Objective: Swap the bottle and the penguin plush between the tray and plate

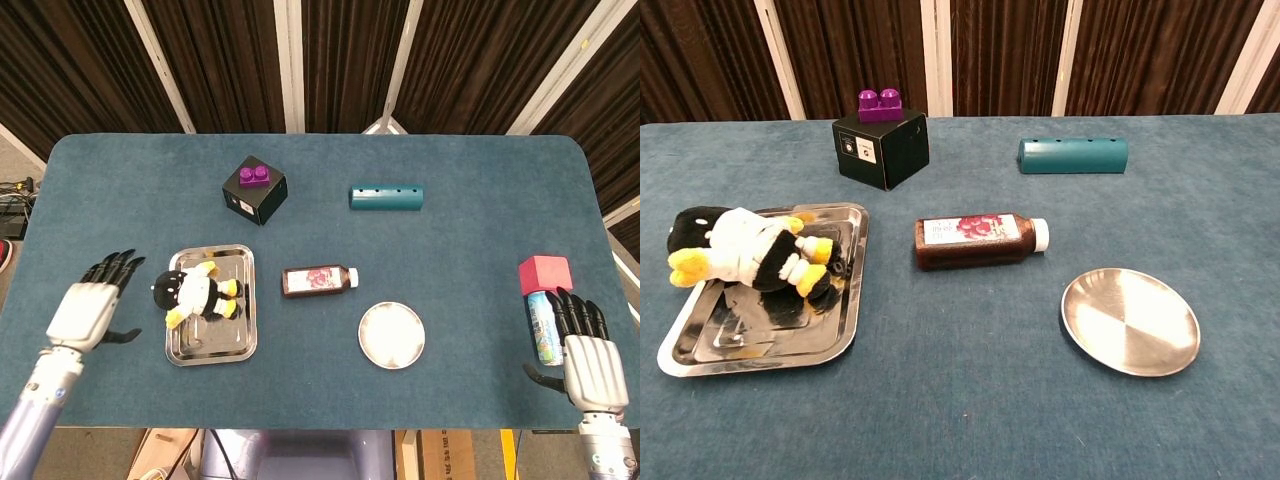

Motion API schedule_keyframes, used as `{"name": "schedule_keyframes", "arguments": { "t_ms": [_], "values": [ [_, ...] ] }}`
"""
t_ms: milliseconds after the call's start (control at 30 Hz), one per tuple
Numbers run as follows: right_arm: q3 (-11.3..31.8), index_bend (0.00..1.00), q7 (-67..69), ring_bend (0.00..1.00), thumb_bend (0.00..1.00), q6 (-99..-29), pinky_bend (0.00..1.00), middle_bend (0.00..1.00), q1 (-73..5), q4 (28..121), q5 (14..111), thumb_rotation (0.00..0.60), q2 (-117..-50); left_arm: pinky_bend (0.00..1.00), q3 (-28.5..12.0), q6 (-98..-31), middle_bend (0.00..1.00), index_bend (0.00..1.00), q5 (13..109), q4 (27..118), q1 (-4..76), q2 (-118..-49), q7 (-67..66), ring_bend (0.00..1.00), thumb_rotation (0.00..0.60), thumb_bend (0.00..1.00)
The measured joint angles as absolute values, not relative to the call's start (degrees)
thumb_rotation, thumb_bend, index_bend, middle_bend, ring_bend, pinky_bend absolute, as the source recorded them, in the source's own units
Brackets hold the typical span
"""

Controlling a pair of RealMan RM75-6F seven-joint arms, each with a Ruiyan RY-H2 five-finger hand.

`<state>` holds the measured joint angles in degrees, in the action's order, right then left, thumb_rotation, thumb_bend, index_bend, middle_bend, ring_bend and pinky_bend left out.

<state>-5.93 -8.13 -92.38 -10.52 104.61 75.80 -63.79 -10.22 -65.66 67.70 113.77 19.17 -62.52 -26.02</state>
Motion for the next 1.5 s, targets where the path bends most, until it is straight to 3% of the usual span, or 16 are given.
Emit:
{"name": "schedule_keyframes", "arguments": {
  "t_ms": [267, 533, 633, 767, 1000, 1167, 1500],
  "values": [
    [-4.2, 0.04, -9.0, 0.00, 0.10, -89.4, 0.00, 0.05, -10.0, 104.8, 75.4, 0.600, -63.6, 0.12, -12.1, -62.2, 0.00, 0.09, 51.8, 112.3, 29.0, -70.3, -39.7, 0.00, 0.600, 0.10],
    [-2.8, 0.04, -9.5, 0.00, 0.10, -87.6, 0.00, 0.05, -9.2, 105.0, 75.5, 0.600, -63.6, 0.12, -12.0, -61.7, 0.00, 0.09, 39.7, 104.3, 37.0, -79.3, -46.9, 0.00, 0.600, 0.10],
    [-2.4, 0.04, -9.8, 0.00, 0.10, -87.6, 0.00, 0.05, -8.8, 105.3, 75.5, 0.600, -63.6, 0.17, -11.5, -61.6, 0.02, 0.10, 37.0, 100.9, 39.1, -82.0, -47.8, 0.02, 0.600, 0.11],
    [-1.4, 0.04, -10.6, 0.00, 0.10, -87.7, 0.00, 0.05, -8.2, 106.0, 74.0, 0.600, -63.6, 0.28, -10.7, -62.1, 0.12, 0.14, 35.6, 98.7, 40.7, -83.7, -49.2, 0.11, 0.600, 0.20],
    [0.2, 0.04, -10.7, 0.00, 0.10, -86.9, 0.00, 0.05, -7.4, 106.3, 73.1, 0.600, -63.7, 0.42, -9.1, -64.7, 0.29, 0.25, 33.5, 96.7, 42.9, -85.5, -52.4, 0.28, 0.600, 0.46],
    [0.7, 0.04, -10.3, 0.00, 0.10, -86.2, 0.00, 0.05, -7.1, 106.2, 73.3, 0.600, -63.6, 0.44, -8.7, -65.4, 0.36, 0.31, 35.3, 96.2, 43.2, -85.8, -51.7, 0.31, 0.600, 0.51],
    [1.9, 0.04, -9.5, 0.00, 0.10, -85.7, 0.00, 0.05, -6.2, 106.5, 73.4, 0.600, -63.3, 0.41, -9.0, -65.8, 0.30, 0.33, 46.1, 103.9, 41.3, -81.2, -41.1, 0.29, 0.600, 0.49]
  ]
}}
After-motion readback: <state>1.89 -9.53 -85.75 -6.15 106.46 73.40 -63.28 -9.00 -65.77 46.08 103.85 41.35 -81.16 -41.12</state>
